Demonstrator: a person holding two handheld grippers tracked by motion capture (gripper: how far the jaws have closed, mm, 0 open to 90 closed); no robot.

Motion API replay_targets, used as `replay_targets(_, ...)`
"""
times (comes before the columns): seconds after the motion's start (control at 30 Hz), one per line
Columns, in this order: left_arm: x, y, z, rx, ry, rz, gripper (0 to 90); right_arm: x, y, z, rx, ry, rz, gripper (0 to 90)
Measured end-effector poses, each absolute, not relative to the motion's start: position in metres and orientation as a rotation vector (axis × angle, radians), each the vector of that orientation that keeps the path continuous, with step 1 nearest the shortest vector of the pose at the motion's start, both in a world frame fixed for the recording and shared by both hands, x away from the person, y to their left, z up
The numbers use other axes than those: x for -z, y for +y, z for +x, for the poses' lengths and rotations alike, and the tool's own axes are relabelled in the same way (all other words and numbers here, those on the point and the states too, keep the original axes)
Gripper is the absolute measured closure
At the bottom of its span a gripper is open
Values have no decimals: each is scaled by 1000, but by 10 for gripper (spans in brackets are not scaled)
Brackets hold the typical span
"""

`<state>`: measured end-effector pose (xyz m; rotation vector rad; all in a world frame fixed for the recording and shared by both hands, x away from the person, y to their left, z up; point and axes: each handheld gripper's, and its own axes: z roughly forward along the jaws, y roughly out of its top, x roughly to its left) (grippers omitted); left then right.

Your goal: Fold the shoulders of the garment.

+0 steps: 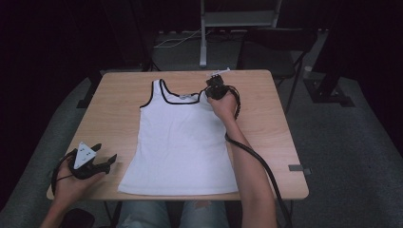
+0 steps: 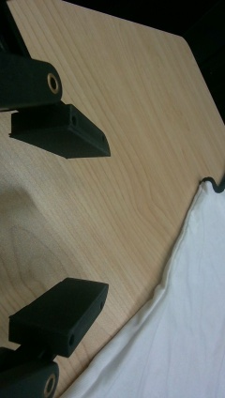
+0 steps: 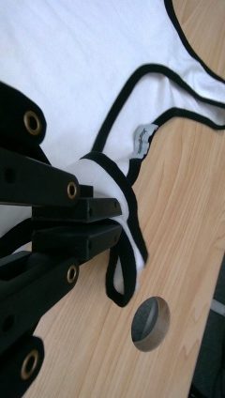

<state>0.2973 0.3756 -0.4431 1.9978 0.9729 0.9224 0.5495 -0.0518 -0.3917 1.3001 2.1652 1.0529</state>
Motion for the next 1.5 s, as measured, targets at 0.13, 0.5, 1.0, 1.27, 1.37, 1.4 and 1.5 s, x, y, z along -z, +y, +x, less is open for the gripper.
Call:
replay_targets(0.13, 443, 375, 297, -923, 975, 1998, 293, 389, -49, 538, -1040, 2182, 1253, 862)
replay_targets(0.5, 443, 375, 298, -925, 976, 2003, 293, 401, -36, 506, -1007, 2250, 1167, 847)
replay_targets(1.0, 443, 375, 297, -927, 976, 2002, 293, 419, -38, 494, -1011, 2304, 1240, 705)
replay_targets(1.27, 444, 374, 297, -933, 972, 2011, 293, 394, -66, 507, -1045, 2175, 1332, 625)
replay_targets(1.37, 444, 374, 298, -931, 973, 2011, 293, 394, -73, 522, -1015, 2169, 1386, 611)
replay_targets(1.4, 444, 374, 298, -931, 973, 2011, 293, 396, -73, 528, -1001, 2170, 1398, 597)
replay_targets(1.5, 444, 374, 298, -929, 974, 2012, 293, 399, -74, 539, -996, 2168, 1427, 573)
